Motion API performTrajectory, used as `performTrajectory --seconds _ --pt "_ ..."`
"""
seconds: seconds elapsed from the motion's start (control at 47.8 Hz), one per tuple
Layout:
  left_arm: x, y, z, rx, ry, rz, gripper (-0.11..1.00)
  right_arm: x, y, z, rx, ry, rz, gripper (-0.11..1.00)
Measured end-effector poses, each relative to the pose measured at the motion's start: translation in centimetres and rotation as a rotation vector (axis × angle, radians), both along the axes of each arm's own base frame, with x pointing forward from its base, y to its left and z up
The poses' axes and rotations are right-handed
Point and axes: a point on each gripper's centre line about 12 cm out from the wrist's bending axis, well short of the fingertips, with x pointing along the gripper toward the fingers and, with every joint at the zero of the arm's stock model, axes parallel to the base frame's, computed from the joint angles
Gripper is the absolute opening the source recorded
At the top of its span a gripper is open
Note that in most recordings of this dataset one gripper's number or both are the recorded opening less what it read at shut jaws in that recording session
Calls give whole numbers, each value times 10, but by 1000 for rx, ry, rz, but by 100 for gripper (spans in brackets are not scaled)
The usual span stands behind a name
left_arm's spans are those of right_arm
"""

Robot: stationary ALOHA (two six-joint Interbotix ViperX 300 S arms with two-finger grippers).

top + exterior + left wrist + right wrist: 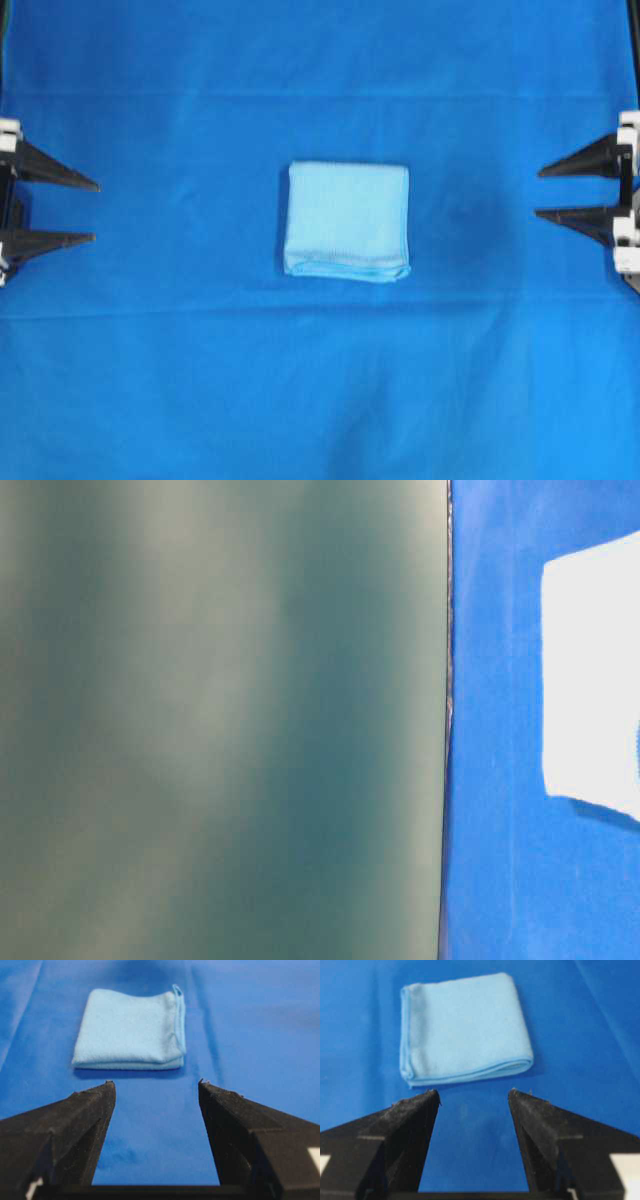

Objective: Fold the light blue towel.

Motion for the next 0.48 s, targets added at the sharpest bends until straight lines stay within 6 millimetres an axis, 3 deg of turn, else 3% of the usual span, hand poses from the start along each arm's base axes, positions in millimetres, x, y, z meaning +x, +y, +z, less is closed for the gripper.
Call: performTrajectory --seconds 0.481 --pt "0 0 0 -5 0 1 65 1 0 -2 3 3 3 61"
